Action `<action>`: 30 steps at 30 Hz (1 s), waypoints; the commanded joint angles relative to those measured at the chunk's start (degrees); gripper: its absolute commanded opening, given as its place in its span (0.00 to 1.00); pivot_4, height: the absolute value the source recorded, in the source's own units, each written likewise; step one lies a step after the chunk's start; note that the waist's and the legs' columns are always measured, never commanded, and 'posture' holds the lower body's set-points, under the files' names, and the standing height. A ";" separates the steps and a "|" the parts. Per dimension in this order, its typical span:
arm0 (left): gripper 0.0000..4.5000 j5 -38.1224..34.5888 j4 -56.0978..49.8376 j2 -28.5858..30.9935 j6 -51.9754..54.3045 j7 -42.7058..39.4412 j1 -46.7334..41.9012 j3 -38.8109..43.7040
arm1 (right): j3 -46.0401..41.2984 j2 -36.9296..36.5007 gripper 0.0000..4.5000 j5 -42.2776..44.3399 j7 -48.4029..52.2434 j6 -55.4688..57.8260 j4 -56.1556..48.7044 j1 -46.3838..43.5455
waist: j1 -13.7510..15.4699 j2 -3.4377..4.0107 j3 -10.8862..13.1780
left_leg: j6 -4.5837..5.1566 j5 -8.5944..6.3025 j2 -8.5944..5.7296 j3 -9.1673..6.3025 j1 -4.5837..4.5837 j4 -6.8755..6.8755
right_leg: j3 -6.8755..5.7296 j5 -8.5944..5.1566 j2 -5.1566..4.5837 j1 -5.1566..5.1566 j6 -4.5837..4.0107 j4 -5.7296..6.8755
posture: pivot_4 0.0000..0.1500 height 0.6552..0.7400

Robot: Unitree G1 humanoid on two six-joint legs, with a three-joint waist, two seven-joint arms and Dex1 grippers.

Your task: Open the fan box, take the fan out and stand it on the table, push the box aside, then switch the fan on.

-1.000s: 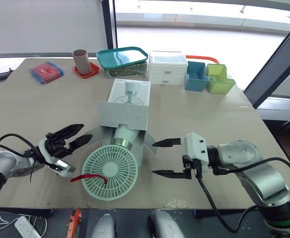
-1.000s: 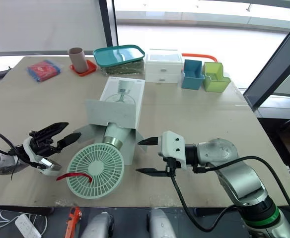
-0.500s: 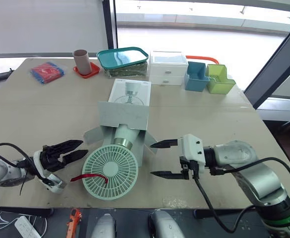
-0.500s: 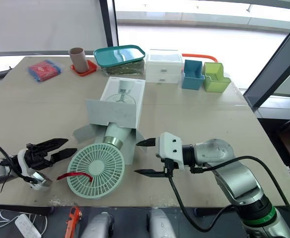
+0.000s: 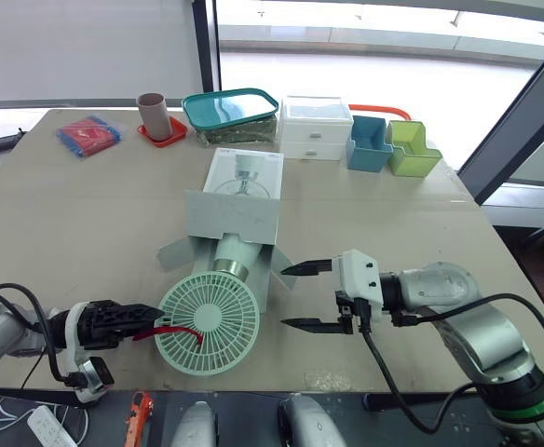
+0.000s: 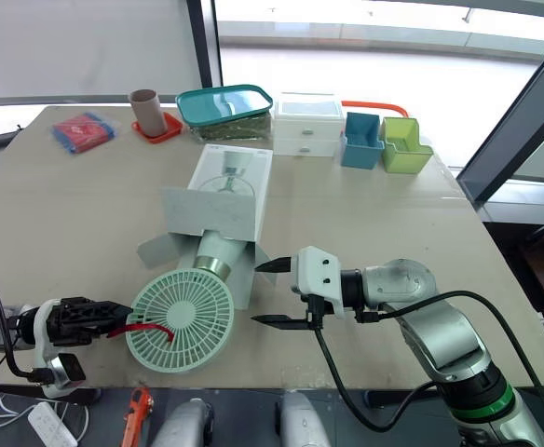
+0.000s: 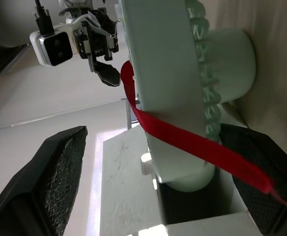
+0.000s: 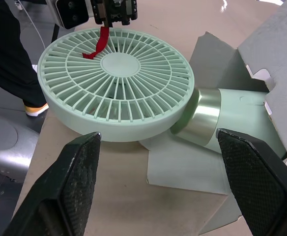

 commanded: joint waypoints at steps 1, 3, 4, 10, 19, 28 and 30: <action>1.00 -0.93 0.44 -1.82 0.19 -0.84 -1.24 -0.26 | -0.73 -0.17 0.85 0.08 0.05 -0.67 -1.00 -0.79 | 0.01 0.00 0.00 | 0.00 0.00 -0.01 0.00 0.00 0.00 | 0.00 0.00 -0.01 0.00 0.00 0.00 | 1.00 1.00; 1.00 -0.68 0.45 -2.55 0.09 -1.30 -1.66 -0.45 | -0.84 -0.22 0.85 0.12 0.04 -0.62 -0.97 -0.75 | 0.00 0.00 0.00 | 0.00 0.00 -0.02 0.00 -0.01 0.00 | 0.00 0.00 -0.02 0.00 0.00 -0.01 | 1.00 1.00; 1.00 -0.74 0.36 -2.98 -0.26 -1.65 -1.93 -0.58 | -0.90 -0.24 0.85 0.15 0.08 -0.61 -0.99 -0.68 | 0.00 -0.01 0.00 | 0.00 0.00 -0.02 0.00 -0.01 0.00 | 0.00 0.00 -0.02 0.00 0.00 -0.01 | 1.00 1.00; 0.60 -1.46 -0.06 -4.04 -1.48 -3.69 -2.88 -1.01 | -1.23 -0.51 0.86 -0.27 0.20 -0.92 -0.52 -0.19 | -0.02 -0.01 0.00 | 0.00 0.00 -0.02 0.00 -0.01 0.00 | 0.00 0.00 -0.02 0.00 0.00 0.00 | 1.00 1.00; 0.37 -5.72 -4.87 -2.38 -4.63 -6.87 0.74 -0.19 | -0.89 0.45 0.86 -1.36 -0.64 -2.33 1.22 -0.37 | -0.03 -0.01 0.00 | 0.00 0.00 -0.02 -0.01 -0.02 0.01 | 0.00 0.00 -0.04 0.00 0.00 0.00 | 1.00 1.00; 0.37 -16.50 -16.61 2.22 -12.23 -14.51 8.75 4.92 | -0.84 0.62 0.86 -2.16 -0.60 -2.46 2.68 -1.59 | 0.00 0.00 0.00 | 0.01 0.00 -0.02 0.01 -0.01 0.01 | 0.00 0.00 -0.06 0.00 0.00 -0.01 | 1.00 1.00; 0.37 -19.05 -19.13 3.12 -12.93 -16.31 11.22 7.48 | -0.84 0.69 0.86 -2.38 -0.44 -2.79 3.37 -1.86 | -0.08 -0.01 0.00 | 0.01 0.00 0.01 0.03 0.01 0.01 | 0.01 0.00 -0.05 0.00 -0.01 -0.01 | 1.00 1.00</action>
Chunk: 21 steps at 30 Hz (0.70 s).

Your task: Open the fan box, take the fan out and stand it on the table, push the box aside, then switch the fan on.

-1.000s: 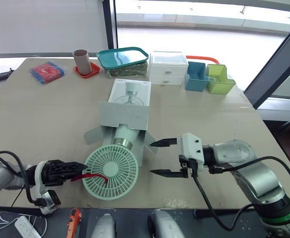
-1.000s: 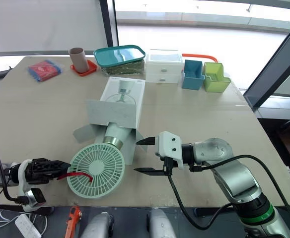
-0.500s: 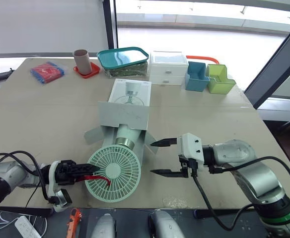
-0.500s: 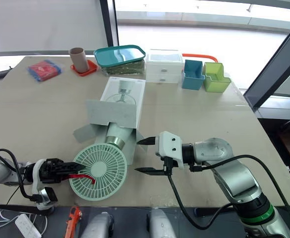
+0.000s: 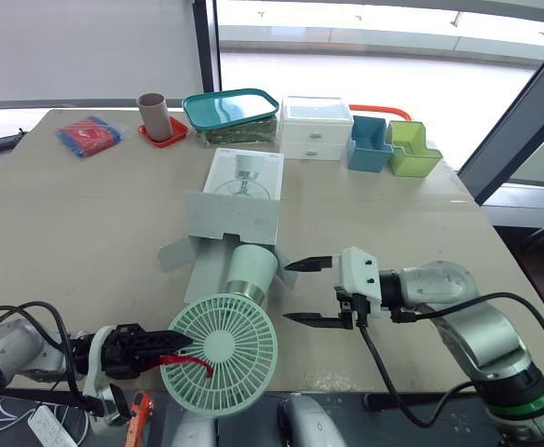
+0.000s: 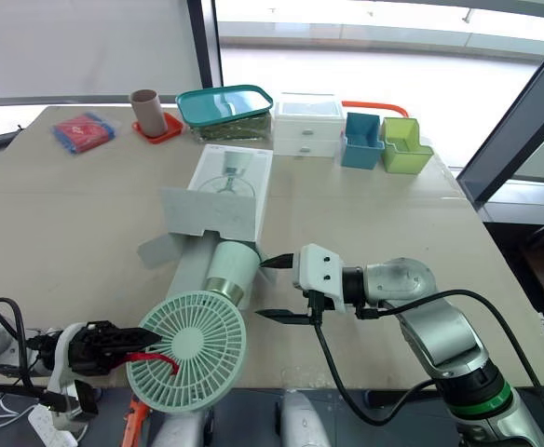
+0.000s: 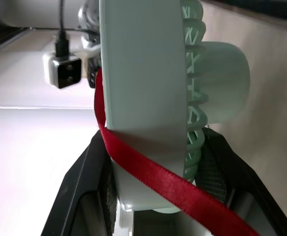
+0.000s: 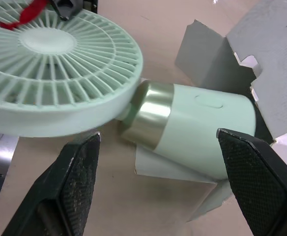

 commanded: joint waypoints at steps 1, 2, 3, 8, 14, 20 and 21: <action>0.37 -6.62 -5.74 2.60 -1.84 -2.52 3.56 5.82 | -0.97 0.24 0.86 -0.25 -0.05 -1.27 0.80 -1.52 | 0.02 0.02 0.01 | 0.00 0.00 0.01 0.00 0.02 0.00 | 0.00 0.00 0.00 0.01 0.00 0.00 | 1.00 1.00; 0.37 -7.58 -6.67 2.71 -2.05 -3.48 4.71 7.10 | -1.07 0.31 0.86 -0.62 -0.16 -1.50 1.67 -1.91 | 0.03 0.02 0.01 | 0.00 0.00 0.00 0.01 0.02 0.00 | 0.00 0.00 0.00 0.00 0.00 0.00 | 1.00 1.00; 0.37 -10.83 -7.06 2.97 -2.62 -5.14 6.46 8.50 | -1.20 0.36 0.86 -1.09 -0.32 -1.87 2.76 -2.39 | 0.04 0.02 0.01 | 0.00 0.00 0.00 0.02 0.03 0.00 | 0.00 0.00 -0.01 0.01 0.00 0.00 | 1.00 1.00; 0.37 -22.06 -9.51 4.94 -5.95 -12.71 14.93 14.62 | -2.45 -0.55 0.86 -2.47 0.78 -4.65 8.51 -4.50 | -0.04 0.02 0.01 | 0.01 0.00 0.03 0.08 0.08 -0.01 | 0.03 0.00 0.00 0.02 -0.01 0.00 | 1.00 1.00; 0.37 -34.82 -10.49 4.20 -6.85 -21.80 22.92 20.17 | -2.32 -0.99 0.86 -2.43 2.60 -6.51 10.25 -5.33 | -0.01 0.04 0.02 | 0.04 -0.02 0.05 0.16 0.13 -0.02 | 0.08 0.01 0.00 0.02 -0.02 0.00 | 1.00 1.00; 0.37 -49.03 -11.65 2.54 -7.64 -31.63 28.71 23.67 | -1.82 -0.86 0.86 -2.03 4.37 -7.06 9.60 -5.08 | -0.05 0.06 0.04 | 0.06 -0.03 0.07 0.22 0.18 -0.02 | 0.13 0.01 0.02 0.03 -0.03 0.00 | 1.00 1.00; 0.37 -50.63 -11.71 2.02 -7.80 -33.33 29.33 24.37 | -1.83 -0.84 0.86 -2.08 4.49 -7.11 9.66 -5.10 | -0.05 0.06 0.04 | 0.06 -0.03 0.08 0.22 0.18 -0.02 | 0.13 0.01 0.02 0.03 -0.03 0.00 | 1.00 1.00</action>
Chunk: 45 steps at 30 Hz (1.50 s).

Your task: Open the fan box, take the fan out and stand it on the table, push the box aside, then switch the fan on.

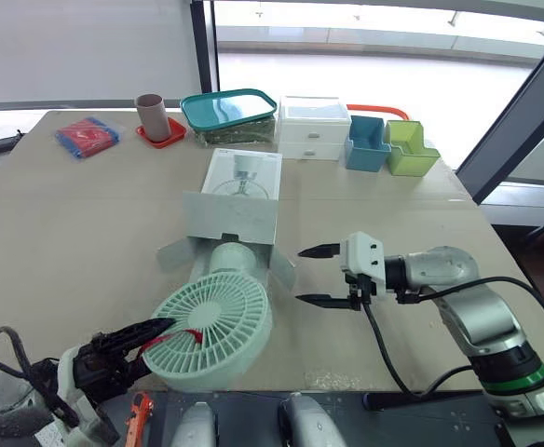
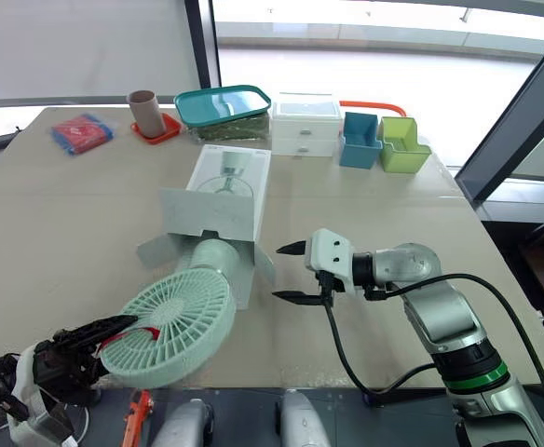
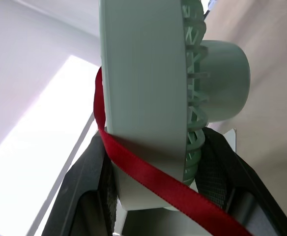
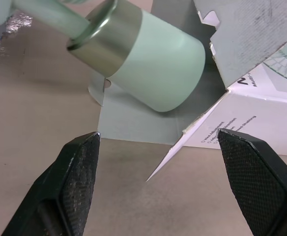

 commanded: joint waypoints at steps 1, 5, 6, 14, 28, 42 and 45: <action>0.37 -9.20 -1.77 -0.97 -1.71 -5.50 2.39 3.46 | -1.24 -0.41 0.86 0.95 1.12 -1.07 -1.72 -0.98 | 0.00 0.01 0.01 | 0.00 0.00 0.00 0.00 0.00 0.00 | 0.00 0.00 0.00 0.00 0.00 0.00 | 1.00 1.00; 0.37 -16.41 -3.54 -2.17 -3.34 -13.39 4.74 4.54 | -1.02 -0.24 0.86 0.77 1.98 -1.41 -1.03 -1.49 | 0.00 0.01 0.01 | 0.00 0.00 0.00 0.02 0.01 0.00 | 0.03 0.00 0.01 0.00 0.00 0.00 | 1.00 1.00; 0.37 -18.95 -4.08 -2.26 -3.11 -14.87 5.20 4.43 | -0.92 -0.18 0.86 0.69 2.11 -1.43 -0.91 -1.66 | 0.00 0.01 0.01 | 0.00 0.00 0.00 0.02 0.01 0.00 | 0.03 0.00 0.01 0.00 0.00 0.00 | 1.00 1.00; 0.37 -35.70 -7.42 -1.11 -2.62 -27.37 7.99 5.67 | -0.17 0.80 0.86 0.32 3.44 -2.25 0.90 -3.45 | -0.04 0.09 0.05 | 0.00 0.00 0.01 0.04 0.01 0.00 | 0.08 0.00 0.05 0.00 -0.01 -0.01 | 1.00 1.00; 0.37 -56.96 -11.05 -5.57 0.76 -46.62 13.22 12.17 | 0.66 2.08 0.86 -0.25 5.74 -4.54 4.54 -5.69 | -0.04 0.22 0.14 | 0.04 -0.03 0.09 0.06 0.00 0.00 | 0.14 -0.02 0.17 -0.02 -0.04 -0.04 | 1.00 1.00; 0.37 -77.03 -37.08 -7.76 35.91 -53.82 15.96 33.06 | 0.50 3.79 0.86 1.33 7.84 -5.40 6.17 -8.46 | -0.33 0.28 0.31 | 0.08 -0.05 0.23 0.07 0.07 -0.02 | 0.29 -0.12 0.45 -0.02 -0.17 -0.03 | 1.00 1.00; 0.37 -78.35 -37.57 -10.88 41.41 -55.05 14.12 35.91 | -0.09 4.06 0.86 3.02 8.52 -4.42 5.00 -8.70 | -0.20 0.30 0.32 | 0.08 -0.05 0.30 0.01 0.03 -0.02 | 0.40 -0.13 0.65 -0.03 -0.19 -0.03 | 1.00 1.00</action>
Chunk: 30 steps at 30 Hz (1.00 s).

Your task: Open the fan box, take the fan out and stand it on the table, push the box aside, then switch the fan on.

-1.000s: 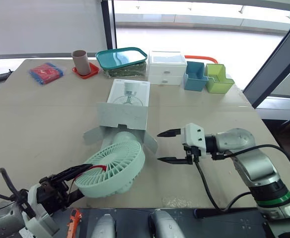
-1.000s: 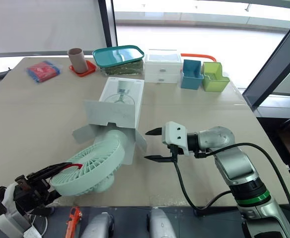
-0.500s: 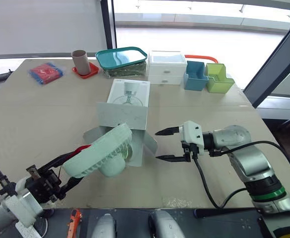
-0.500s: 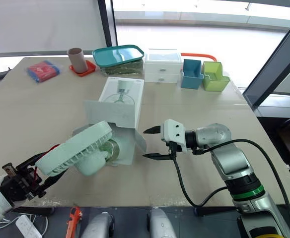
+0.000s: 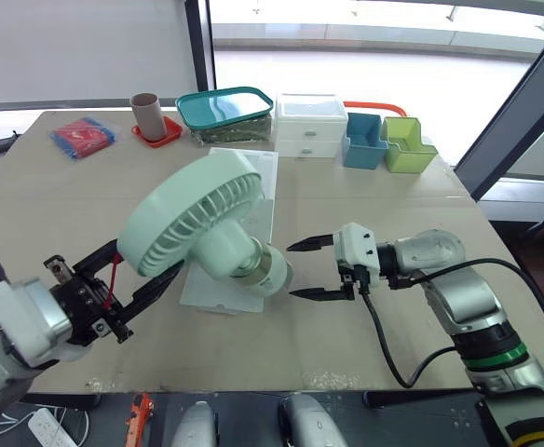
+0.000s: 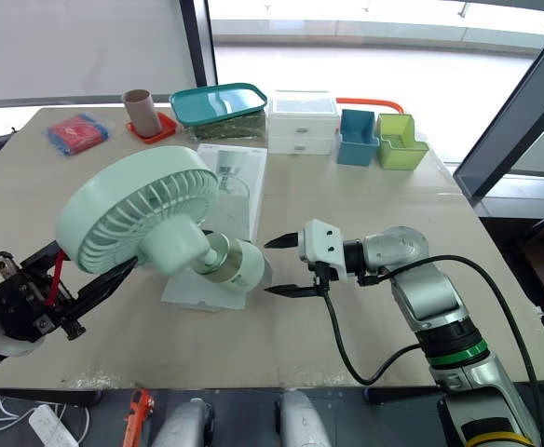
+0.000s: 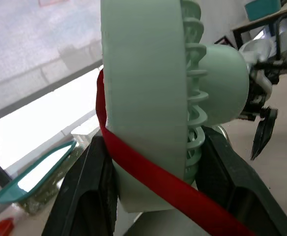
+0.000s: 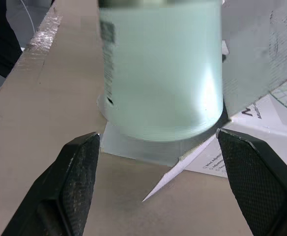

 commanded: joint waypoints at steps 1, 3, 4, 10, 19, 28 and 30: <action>0.37 -3.45 -2.83 -2.77 3.88 -1.05 -2.00 5.86 | -1.82 0.20 0.86 3.22 0.94 1.01 -2.79 -1.46 | 0.04 -0.01 0.00 | 0.00 0.00 -0.01 0.00 0.00 0.00 | 0.02 0.00 0.00 0.00 0.00 0.00 | 1.00 1.00; 0.37 -4.94 -3.85 -4.18 7.14 -2.80 -1.40 8.09 | -2.10 0.00 0.86 3.98 1.21 1.64 -3.28 -1.58 | 0.05 -0.01 0.00 | 0.00 0.00 0.00 0.01 -0.01 0.00 | 0.03 -0.01 0.00 0.00 0.01 0.00 | 1.00 1.00; 0.37 -5.64 -4.37 -4.87 8.64 -3.90 -0.94 9.30 | -2.15 -0.20 0.86 4.15 1.28 1.80 -3.45 -1.62 | 0.05 -0.01 0.00 | 0.00 0.00 0.00 0.00 -0.01 0.00 | 0.03 -0.01 0.00 0.00 0.01 0.00 | 1.00 1.00; 0.37 -13.13 -7.98 -7.97 19.85 -9.09 3.18 19.79 | -2.25 -0.97 0.86 5.66 1.37 5.10 -6.27 -1.74 | 0.03 -0.01 0.00 | 0.00 -0.01 0.02 0.02 -0.04 0.00 | 0.04 -0.03 0.02 -0.04 0.00 -0.01 | 1.00 1.00; 0.37 -26.24 -11.25 -11.05 33.59 -11.09 7.19 37.51 | -1.82 -0.85 0.86 7.38 2.35 7.63 -7.35 -2.83 | 0.08 -0.03 0.01 | 0.01 -0.01 0.06 0.01 -0.02 0.01 | 0.04 -0.06 0.06 -0.03 -0.06 -0.01 | 1.00 1.00; 0.37 -24.91 -7.33 -15.00 40.86 -18.64 10.29 51.66 | -3.43 1.22 0.86 12.36 2.66 11.48 -7.27 -4.89 | -0.09 -0.03 0.01 | -0.03 -0.03 0.12 0.04 -0.02 0.00 | 0.08 -0.15 0.16 -0.08 -0.16 0.00 | 1.00 1.00; 0.37 -23.18 -4.21 -15.26 41.32 -21.12 10.33 54.64 | -4.14 1.76 0.86 14.60 2.57 13.36 -7.23 -5.71 | 0.00 -0.03 0.01 | -0.03 -0.03 0.18 0.02 -0.02 0.00 | 0.05 -0.16 0.21 -0.08 -0.21 0.00 | 1.00 1.00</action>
